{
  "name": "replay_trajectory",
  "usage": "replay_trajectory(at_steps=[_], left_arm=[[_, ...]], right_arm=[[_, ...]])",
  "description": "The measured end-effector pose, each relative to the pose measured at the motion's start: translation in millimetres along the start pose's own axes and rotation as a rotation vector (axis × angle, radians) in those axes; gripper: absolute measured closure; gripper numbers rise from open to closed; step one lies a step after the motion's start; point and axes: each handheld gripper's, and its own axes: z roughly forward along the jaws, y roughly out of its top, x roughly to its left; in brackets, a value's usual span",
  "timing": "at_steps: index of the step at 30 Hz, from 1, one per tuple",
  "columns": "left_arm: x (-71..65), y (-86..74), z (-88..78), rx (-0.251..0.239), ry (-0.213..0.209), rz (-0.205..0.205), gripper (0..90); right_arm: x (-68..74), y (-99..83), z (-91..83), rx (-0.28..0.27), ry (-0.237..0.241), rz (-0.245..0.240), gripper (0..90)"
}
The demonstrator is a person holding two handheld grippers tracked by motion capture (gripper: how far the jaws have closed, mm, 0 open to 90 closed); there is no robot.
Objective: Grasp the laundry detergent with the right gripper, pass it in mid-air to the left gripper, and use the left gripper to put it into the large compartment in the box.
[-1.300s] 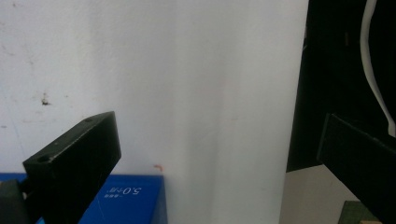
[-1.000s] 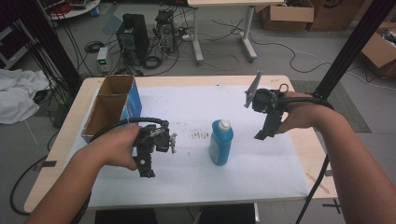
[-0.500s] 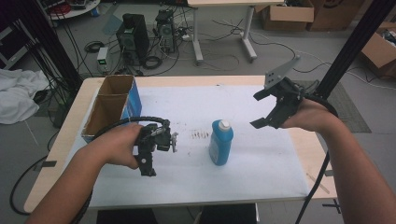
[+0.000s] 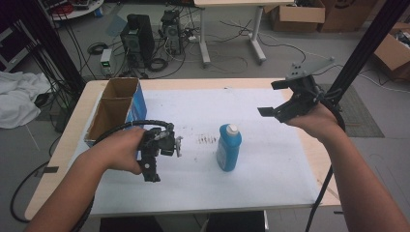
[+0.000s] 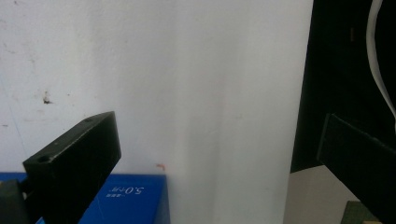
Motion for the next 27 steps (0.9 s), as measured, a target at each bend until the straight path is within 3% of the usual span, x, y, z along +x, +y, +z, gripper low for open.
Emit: replay_trajectory(at_steps=[11,21,25,27], left_arm=[[0.5,-0.8,0.0,-0.017,0.000,0.021,0.1],[-1.1,-1.3,1.1,-0.024,0.007,0.054,0.1],[-1.5,-2.0,2.3,-0.027,0.009,0.059,0.1],[-2.2,-2.9,3.1,-0.033,0.009,0.057,0.1]], right_arm=[[12.7,-48.4,-24.5,-0.081,-0.082,0.082,0.0],[49.4,-98.7,-46.5,-0.118,-0.087,0.137,0.0],[61.0,-112.1,-48.9,-0.128,-0.088,0.152,0.0],[75.1,-127.6,-44.2,-0.127,-0.082,0.163,0.0]])
